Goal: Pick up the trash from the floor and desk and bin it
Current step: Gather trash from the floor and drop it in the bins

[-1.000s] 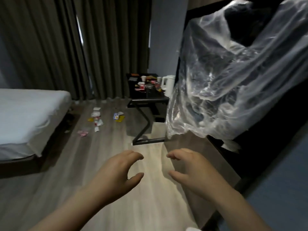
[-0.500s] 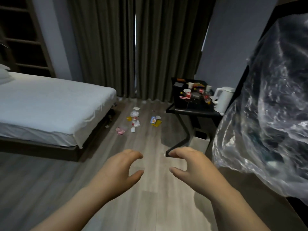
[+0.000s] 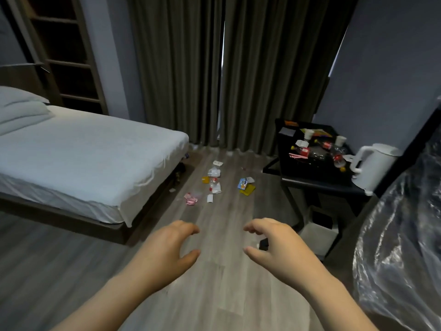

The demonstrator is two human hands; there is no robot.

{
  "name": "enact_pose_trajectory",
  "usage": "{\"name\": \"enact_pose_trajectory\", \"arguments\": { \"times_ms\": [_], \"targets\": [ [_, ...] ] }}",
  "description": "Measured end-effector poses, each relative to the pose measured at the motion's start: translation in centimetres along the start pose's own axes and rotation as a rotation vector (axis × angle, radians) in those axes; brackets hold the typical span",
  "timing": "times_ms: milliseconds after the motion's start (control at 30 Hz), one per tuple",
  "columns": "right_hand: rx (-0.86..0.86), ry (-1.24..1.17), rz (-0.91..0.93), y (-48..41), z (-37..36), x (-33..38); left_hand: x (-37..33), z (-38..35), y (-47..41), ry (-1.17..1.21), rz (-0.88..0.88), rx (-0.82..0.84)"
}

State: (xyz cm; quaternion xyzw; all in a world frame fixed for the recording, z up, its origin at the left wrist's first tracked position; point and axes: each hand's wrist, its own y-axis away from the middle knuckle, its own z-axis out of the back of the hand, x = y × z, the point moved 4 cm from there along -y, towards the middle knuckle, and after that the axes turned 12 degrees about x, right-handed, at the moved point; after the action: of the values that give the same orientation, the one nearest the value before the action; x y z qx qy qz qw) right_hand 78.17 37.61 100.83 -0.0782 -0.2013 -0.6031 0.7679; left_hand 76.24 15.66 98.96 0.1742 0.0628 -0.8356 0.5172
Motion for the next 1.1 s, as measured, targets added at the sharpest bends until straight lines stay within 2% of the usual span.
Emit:
{"name": "enact_pose_trajectory", "arguments": {
  "times_ms": [533,800,1100],
  "targets": [
    [0.069,-0.029,-0.116,-28.4,1.4,-2.5,18.1,4.8,-23.4,0.006,-0.005,0.103],
    [0.116,-0.056,-0.162,-39.4,1.8,-5.5,23.4,5.5,-33.3,0.045,-0.012,0.154],
    [0.123,-0.121,-0.112,-55.6,4.4,-11.2,30.0,7.2,-48.0,0.029,0.083,0.158]
  ]
}}
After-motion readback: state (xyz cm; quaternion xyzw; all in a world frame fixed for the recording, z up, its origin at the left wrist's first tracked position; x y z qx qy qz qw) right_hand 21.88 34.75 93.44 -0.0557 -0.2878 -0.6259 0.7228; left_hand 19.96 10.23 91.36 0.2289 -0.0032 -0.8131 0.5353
